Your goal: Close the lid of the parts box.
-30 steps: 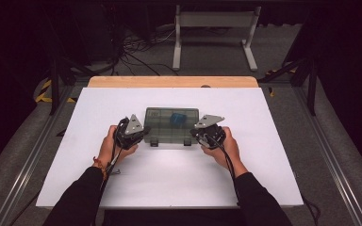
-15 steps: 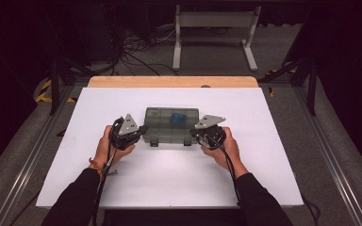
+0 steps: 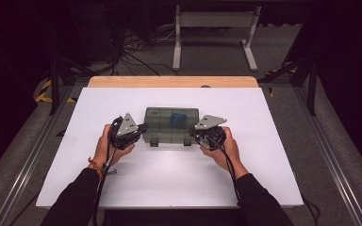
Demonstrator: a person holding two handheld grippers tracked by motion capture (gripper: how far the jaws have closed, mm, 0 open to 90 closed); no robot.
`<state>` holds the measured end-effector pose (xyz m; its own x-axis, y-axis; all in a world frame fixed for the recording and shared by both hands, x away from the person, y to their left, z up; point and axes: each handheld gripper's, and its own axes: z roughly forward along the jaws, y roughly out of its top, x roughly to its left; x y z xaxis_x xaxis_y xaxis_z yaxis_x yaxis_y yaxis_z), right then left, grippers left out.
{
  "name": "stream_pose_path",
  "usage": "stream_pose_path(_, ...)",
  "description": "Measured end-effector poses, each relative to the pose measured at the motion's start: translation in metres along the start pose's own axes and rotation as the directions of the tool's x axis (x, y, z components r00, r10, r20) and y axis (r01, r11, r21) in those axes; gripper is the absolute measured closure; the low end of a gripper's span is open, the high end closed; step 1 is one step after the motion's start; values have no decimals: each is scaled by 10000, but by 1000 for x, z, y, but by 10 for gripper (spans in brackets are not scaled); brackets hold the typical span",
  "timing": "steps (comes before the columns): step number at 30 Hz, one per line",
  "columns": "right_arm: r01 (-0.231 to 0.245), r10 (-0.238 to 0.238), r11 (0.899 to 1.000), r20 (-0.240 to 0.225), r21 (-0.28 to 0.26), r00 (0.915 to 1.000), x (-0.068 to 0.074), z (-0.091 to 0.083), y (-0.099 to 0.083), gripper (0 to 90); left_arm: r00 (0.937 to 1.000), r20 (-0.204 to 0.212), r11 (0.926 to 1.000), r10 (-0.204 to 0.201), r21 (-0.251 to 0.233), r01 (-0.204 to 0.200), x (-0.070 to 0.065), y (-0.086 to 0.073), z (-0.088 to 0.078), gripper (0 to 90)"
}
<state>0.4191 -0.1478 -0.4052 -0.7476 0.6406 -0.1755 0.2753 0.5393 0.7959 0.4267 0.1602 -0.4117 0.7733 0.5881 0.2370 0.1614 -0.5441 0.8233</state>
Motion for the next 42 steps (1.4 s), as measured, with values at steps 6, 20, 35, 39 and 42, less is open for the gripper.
stream_pose_path(6,-36,38,9998,87,-191,10000,1,-2,1,799,10000,-49,9999,57,-124,-57,-1,1,-1,821)
stream_pose_path(20,-174,169,9986,-103,-493,9998,2,-2,2,563,10000,42,9997,-29,-229,30,-3,0,1,645)
stream_pose_path(35,-355,367,9980,217,-527,9991,1,0,3,301,9999,109,9997,-60,-226,62,-3,0,2,437)
stream_pose_path(39,-447,465,9974,314,-571,9984,0,0,3,260,10000,68,9998,-65,-180,66,-3,0,3,389)
stream_pose_path(42,-469,492,9976,451,-507,9978,0,1,2,210,9998,86,9995,-191,-235,193,-3,0,3,330)
